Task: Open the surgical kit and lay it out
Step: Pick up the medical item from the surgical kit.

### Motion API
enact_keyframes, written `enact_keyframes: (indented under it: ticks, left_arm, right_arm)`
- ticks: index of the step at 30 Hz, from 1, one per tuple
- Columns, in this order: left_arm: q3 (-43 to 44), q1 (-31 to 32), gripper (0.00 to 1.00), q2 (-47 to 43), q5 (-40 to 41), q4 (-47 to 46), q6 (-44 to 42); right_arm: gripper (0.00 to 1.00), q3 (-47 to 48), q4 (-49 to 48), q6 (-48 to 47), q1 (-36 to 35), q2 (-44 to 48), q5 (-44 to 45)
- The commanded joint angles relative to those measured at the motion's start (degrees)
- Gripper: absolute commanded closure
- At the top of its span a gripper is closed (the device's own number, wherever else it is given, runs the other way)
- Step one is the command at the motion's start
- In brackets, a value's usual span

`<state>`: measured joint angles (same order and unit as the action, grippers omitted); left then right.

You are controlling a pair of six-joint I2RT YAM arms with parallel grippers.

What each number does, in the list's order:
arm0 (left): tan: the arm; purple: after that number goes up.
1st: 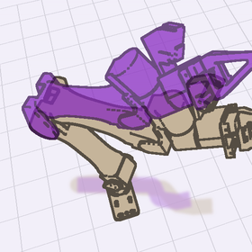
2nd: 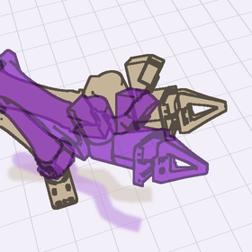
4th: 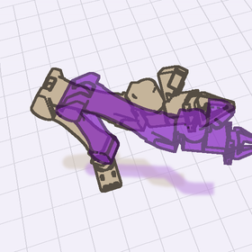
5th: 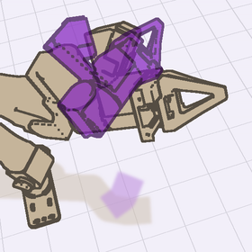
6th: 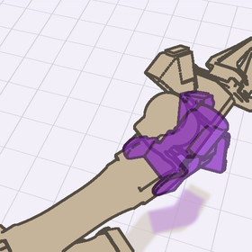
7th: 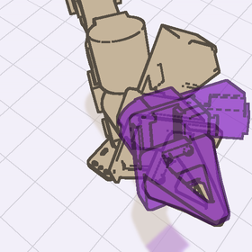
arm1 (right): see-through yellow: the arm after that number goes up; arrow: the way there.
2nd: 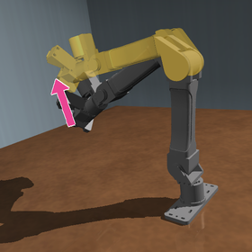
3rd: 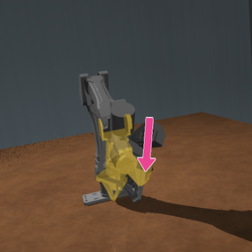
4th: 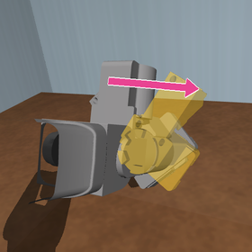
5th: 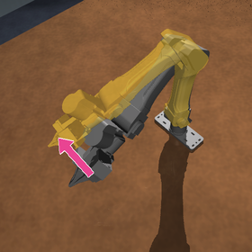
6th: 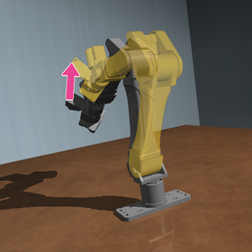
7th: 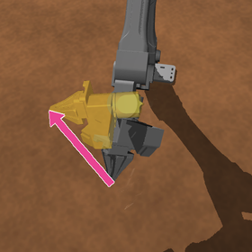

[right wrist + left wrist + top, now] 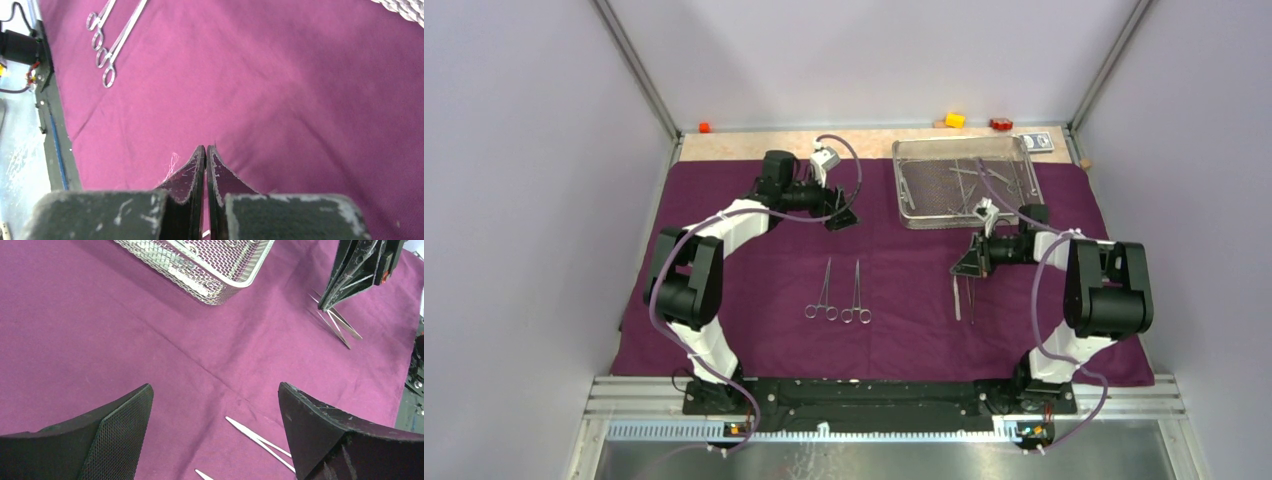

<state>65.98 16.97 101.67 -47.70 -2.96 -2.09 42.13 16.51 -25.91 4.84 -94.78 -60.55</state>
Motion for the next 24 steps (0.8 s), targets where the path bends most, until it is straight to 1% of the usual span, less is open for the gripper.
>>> enact_keyframes:
  ticks: [1,5,7,9,12,16,18,19,21,23,24]
  left_arm:
    - [1.4,0.3,0.01,-1.2,-5.0,-0.7,-1.6]
    - [0.8,0.3,0.01,-2.3,-9.4,-3.5,-0.2]
    - [0.4,0.3,0.01,-4.1,-9.2,-4.7,-0.6]
    - [0.4,0.3,0.01,-6.7,-7.7,-4.5,-2.8]
    - [0.6,0.6,0.01,-11.5,-0.4,-2.1,-6.4]
    - [2.2,0.6,0.01,-18.5,7.8,5.0,-14.8]
    - [1.4,0.6,0.01,-22.3,10.9,7.2,-19.5]
    - [0.2,0.6,0.01,-24.4,13.0,7.1,-19.6]
    - [-4.1,0.6,0.01,-28.5,22.0,2.5,-14.9]
    - [-10.2,0.6,0.01,-31.7,31.0,-3.7,-12.2]
    - [-13.3,0.5,0.01,-32.7,32.3,-6.6,-11.3]
  right_arm:
    - [1.00,4.0,-1.5,1.2,-3.1,4.8,-6.7]
    - [1.00,4.2,-10.1,10.5,-8.1,8.7,-7.9]
    - [1.00,4.4,-14.5,14.9,-10.2,10.3,-7.6]
    - [1.00,5.0,-18.6,18.4,-11.7,11.3,-7.2]
    - [1.00,6.7,-21.2,21.5,-13.2,12.3,-6.2]
    - [1.00,8.3,-25.0,24.8,-14.4,13.2,-5.3]
    - [1.00,9.2,-26.2,26.3,-15.2,13.4,-5.2]
    - [1.00,9.7,-26.4,27.1,-15.7,13.5,-5.3]
    - [1.00,10.6,-26.4,27.3,-17.0,13.6,-5.2]
    - [1.00,11.5,-26.4,27.4,-18.3,13.6,-5.3]
    - [1.00,11.9,-26.5,27.5,-19.1,13.5,-5.4]
